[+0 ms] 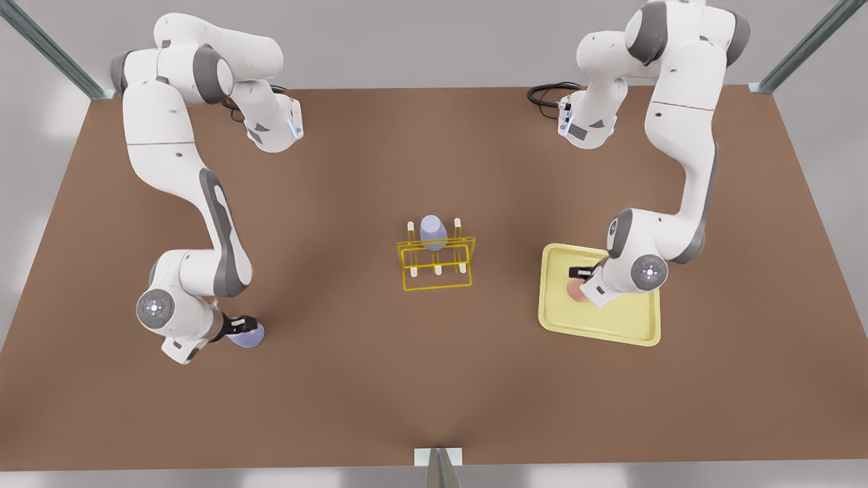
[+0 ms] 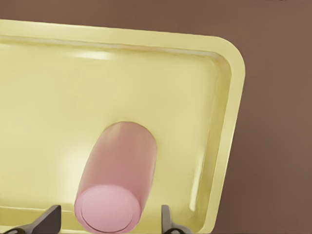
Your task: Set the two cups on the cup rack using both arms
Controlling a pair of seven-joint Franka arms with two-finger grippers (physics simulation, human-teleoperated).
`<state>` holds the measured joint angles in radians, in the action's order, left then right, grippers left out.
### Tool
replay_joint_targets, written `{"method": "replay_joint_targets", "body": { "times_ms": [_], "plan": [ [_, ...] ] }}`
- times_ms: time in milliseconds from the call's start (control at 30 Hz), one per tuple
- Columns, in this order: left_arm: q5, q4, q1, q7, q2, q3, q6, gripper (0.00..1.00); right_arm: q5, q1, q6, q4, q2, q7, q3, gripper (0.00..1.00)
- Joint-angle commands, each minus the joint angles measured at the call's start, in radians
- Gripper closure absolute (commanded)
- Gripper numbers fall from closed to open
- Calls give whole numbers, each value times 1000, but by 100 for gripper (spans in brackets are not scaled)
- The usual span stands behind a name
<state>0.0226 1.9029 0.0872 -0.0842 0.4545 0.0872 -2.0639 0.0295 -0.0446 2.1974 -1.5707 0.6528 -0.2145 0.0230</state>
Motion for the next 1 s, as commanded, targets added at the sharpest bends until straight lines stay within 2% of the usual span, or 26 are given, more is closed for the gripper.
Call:
{"method": "replay_joint_targets", "body": {
  "times_ms": [0,233,333,367,400,667,733,833,967],
  "plan": [
    [2,-1,2,-12,16,-1,-90,0,7,5,110,-2,13,-32,2,0],
    [0,1,2,-12,61,0,-170,0,10,5,111,-72,21,-32,0,0],
    [0,2,-1,-12,73,-1,-170,0,9,6,183,-144,4,-32,0,0],
    [0,5,-1,-12,73,-1,-168,4,9,6,188,-161,-5,-32,0,0],
    [0,13,-1,-12,73,-1,-168,4,9,6,191,-170,-8,-32,0,0],
    [2,30,0,-16,76,-3,-162,4,9,12,211,-183,4,-32,0,0],
    [2,28,0,-16,73,-3,-160,13,9,14,217,-183,8,-32,0,4],
    [2,27,2,-20,62,-3,-144,13,21,14,225,-181,8,-32,0,13],
    [0,27,2,-52,62,-1,-144,13,47,12,223,-180,-2,-37,-2,20]
  ]
}}
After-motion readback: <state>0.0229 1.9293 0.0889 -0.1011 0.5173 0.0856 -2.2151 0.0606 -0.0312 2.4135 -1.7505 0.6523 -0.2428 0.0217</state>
